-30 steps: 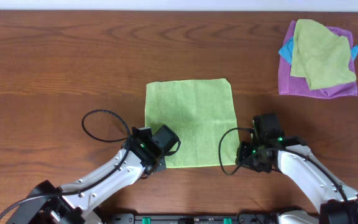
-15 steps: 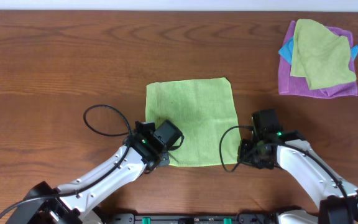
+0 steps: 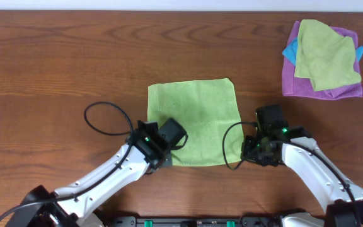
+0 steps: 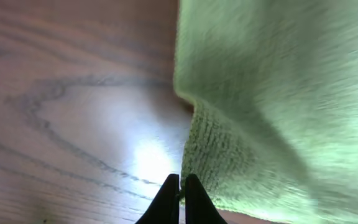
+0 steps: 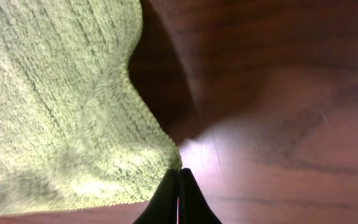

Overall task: Fold the cloth
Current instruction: 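Lift the near corners with both grippers and fold toward the far edge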

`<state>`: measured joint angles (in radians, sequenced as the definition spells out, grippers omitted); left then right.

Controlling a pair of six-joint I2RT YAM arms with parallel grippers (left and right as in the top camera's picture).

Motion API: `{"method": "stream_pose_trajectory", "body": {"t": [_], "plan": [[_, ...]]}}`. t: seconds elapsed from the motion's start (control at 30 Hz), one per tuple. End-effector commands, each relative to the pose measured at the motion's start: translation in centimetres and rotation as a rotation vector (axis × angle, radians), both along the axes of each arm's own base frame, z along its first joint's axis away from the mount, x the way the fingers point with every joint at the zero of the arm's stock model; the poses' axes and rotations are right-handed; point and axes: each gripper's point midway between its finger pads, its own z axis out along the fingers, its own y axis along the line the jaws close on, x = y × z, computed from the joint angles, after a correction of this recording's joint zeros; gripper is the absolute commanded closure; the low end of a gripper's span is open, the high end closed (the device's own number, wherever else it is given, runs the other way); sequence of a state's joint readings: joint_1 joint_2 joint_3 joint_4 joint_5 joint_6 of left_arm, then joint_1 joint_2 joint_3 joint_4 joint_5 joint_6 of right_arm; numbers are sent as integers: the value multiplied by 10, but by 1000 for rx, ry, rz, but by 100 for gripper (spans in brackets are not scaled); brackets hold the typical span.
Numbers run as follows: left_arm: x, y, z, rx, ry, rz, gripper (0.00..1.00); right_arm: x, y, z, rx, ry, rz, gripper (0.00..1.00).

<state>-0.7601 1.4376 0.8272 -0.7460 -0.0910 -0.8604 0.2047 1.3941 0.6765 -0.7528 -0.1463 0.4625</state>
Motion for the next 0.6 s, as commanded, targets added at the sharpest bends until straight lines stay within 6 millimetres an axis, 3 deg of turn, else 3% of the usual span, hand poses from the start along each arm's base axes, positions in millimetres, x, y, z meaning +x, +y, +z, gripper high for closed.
{"method": "stream_pose_trajectory", "body": {"t": [0.0, 0.2, 0.57], "plan": [[15, -5, 14, 7, -54, -18, 94, 11, 2, 8, -3, -30, 20, 98], [19, -5, 16, 10, -69, -16, 94, 28, 10, 17, 26, -92, 26, 98], [30, 7, 17, 21, -91, 36, 94, 60, 50, 33, 106, -259, 125, 99]]}}
